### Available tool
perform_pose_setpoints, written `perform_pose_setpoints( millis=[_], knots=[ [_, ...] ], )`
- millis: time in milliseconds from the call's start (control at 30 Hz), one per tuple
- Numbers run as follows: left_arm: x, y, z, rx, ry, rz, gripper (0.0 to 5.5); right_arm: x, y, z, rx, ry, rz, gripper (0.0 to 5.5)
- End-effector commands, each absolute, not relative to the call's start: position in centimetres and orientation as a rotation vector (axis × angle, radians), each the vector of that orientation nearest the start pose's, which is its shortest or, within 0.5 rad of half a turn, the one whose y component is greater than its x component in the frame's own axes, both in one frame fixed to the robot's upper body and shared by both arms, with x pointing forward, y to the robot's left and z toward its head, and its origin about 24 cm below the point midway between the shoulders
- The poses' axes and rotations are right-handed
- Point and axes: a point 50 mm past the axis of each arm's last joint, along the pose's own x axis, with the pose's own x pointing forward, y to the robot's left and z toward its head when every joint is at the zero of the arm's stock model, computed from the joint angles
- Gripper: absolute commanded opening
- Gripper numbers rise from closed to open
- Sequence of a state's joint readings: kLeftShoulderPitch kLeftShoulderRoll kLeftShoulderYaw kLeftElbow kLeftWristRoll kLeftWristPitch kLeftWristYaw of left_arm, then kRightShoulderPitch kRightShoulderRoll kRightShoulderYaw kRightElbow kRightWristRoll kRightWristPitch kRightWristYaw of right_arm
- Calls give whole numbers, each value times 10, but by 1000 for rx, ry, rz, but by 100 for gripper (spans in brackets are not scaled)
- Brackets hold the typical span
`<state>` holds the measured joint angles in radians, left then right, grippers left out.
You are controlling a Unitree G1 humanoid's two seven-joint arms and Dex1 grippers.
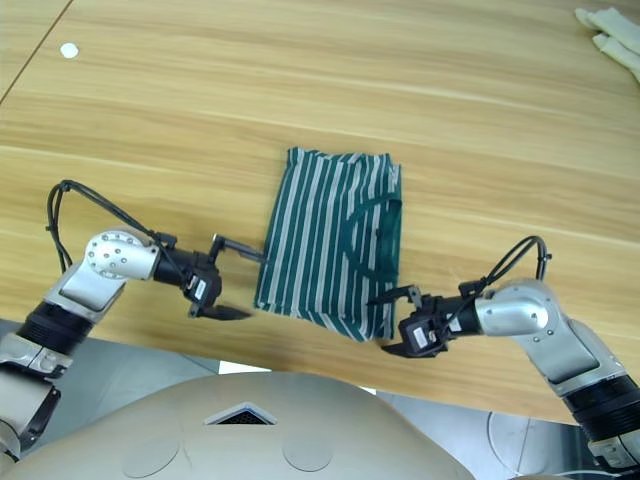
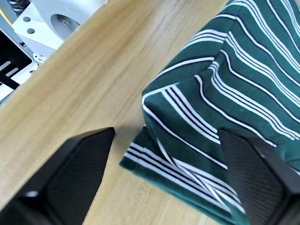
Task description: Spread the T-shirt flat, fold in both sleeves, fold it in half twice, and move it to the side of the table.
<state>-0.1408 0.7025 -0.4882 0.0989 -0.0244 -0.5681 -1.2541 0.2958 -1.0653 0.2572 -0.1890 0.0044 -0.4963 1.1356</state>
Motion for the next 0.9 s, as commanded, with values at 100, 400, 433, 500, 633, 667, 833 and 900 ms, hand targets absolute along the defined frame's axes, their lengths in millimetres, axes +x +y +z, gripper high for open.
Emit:
perform_pose_setpoints(
  millis=[100, 400, 433, 500, 633, 667, 833, 900],
  knots=[
    [198, 146, 41, 810, -13, -1832, 520, 133, -228, 41, -962, 435, 1679, 408],
    [204, 140, 41, 805, -82, -1837, 412, 142, -236, 43, -1017, 459, 1626, 334],
    [205, 141, 40, 810, -83, -1836, 401, 142, -237, 43, -1019, 460, 1623, 321],
    [206, 142, 39, 817, -78, -1834, 363, 143, -237, 43, -1022, 458, 1620, 281],
    [204, 144, 35, 825, -61, -1846, 299, 143, -232, 42, -1013, 439, 1629, 215],
    [204, 145, 34, 826, -55, -1850, 286, 143, -231, 42, -1010, 434, 1631, 200],
    [198, 151, 29, 835, 7, -1891, 200, 145, -225, 43, -995, 407, 1637, 109],
    [197, 151, 28, 837, 15, -1895, 172, 145, -223, 43, -990, 401, 1635, 77]
  ],
)
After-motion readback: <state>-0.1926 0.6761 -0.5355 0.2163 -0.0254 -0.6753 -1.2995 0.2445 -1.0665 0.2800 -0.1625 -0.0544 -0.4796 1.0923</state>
